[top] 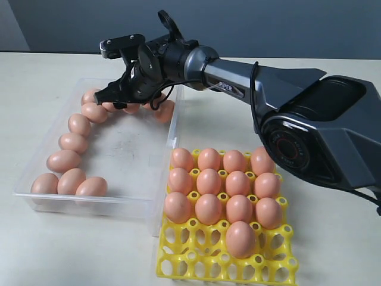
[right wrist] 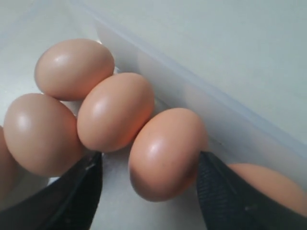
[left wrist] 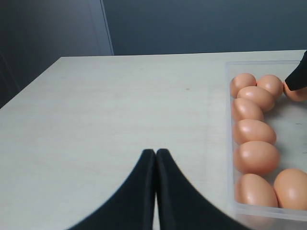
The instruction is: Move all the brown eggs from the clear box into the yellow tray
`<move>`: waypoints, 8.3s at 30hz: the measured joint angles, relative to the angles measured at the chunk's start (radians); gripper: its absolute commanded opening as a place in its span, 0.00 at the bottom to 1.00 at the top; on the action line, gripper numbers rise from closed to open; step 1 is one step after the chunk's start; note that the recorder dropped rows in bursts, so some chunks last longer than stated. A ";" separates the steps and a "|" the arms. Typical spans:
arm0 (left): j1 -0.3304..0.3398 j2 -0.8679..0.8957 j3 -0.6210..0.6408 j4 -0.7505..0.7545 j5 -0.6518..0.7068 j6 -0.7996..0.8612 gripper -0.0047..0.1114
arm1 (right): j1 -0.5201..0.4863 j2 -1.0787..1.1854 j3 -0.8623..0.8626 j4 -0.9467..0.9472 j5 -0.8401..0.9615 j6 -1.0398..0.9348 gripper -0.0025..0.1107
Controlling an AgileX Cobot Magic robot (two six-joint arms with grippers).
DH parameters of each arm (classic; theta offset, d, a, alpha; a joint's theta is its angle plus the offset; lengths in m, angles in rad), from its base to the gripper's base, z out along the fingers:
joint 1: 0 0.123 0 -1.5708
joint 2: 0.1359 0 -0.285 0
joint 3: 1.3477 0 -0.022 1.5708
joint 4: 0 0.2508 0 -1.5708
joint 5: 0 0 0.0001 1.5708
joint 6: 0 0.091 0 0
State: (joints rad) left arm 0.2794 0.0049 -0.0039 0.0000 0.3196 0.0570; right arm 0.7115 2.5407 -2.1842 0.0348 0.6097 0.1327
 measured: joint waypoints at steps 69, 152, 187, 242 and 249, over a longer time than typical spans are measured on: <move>0.000 0.000 0.000 0.000 0.000 0.000 0.04 | 0.142 -0.246 0.184 0.178 -0.119 -0.179 0.02; 0.000 0.000 0.000 0.000 0.000 0.000 0.04 | 0.168 -0.690 1.902 -0.264 -1.737 0.331 0.30; 0.000 0.000 0.000 0.000 0.000 0.000 0.04 | 0.168 -0.893 1.906 -0.312 -1.369 0.204 0.42; 0.000 0.000 0.000 0.000 0.000 0.000 0.04 | 0.170 -0.945 1.906 -0.163 -1.388 0.085 0.58; 0.000 0.000 0.000 0.000 0.000 0.000 0.04 | 0.170 -1.049 1.908 -0.114 -1.409 0.087 0.58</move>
State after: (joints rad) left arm 0.2794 0.0049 -0.0039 0.0000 0.3196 0.0570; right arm 0.8814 1.4920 -0.2767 -0.0793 -0.7994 0.2198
